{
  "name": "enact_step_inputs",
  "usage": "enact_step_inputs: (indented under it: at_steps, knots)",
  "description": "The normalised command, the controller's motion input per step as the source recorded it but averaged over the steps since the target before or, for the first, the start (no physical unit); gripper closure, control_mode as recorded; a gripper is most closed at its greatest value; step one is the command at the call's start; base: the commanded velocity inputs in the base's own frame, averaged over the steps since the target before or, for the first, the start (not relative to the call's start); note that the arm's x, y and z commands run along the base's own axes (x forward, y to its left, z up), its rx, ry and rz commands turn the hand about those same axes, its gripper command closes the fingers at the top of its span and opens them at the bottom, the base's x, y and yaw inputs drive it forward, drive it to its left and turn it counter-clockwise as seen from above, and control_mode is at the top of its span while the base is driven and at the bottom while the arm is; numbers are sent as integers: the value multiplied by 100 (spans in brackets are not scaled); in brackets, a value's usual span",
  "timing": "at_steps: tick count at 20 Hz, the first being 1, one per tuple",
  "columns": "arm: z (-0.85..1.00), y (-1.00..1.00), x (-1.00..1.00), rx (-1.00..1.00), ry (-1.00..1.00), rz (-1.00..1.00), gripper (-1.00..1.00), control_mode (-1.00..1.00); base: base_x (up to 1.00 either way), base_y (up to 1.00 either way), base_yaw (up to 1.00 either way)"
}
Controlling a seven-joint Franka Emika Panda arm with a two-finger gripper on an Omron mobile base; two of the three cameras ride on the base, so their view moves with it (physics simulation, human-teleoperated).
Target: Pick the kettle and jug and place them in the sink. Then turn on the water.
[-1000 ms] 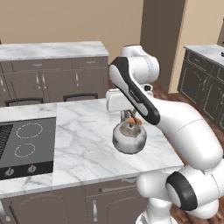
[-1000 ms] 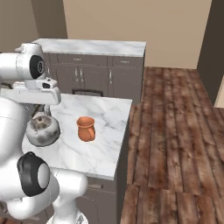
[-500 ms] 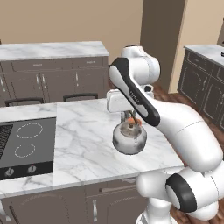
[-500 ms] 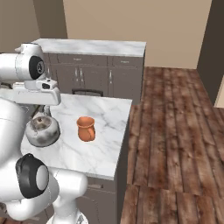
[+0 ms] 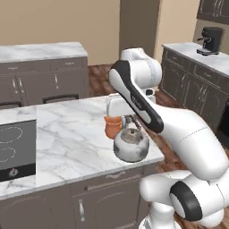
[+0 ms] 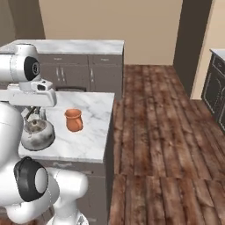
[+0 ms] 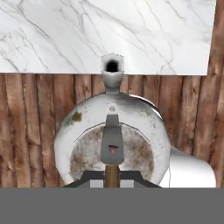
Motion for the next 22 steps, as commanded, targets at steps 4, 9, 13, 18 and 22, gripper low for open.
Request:
enact_step_inputs:
  at_steps: [4,9,13,18,22]
  knots:
    - [0,0,0,0,0,0,100,100,-45,-54,-56]
    - [0,0,0,0,0,0,100,100,-30,-43,-51]
    - [0,0,0,0,0,0,100,100,-13,-38,-50]
    - [0,0,0,0,0,0,100,100,-1,-35,-53]
    - [0,0,0,0,0,0,100,100,0,-37,-53]
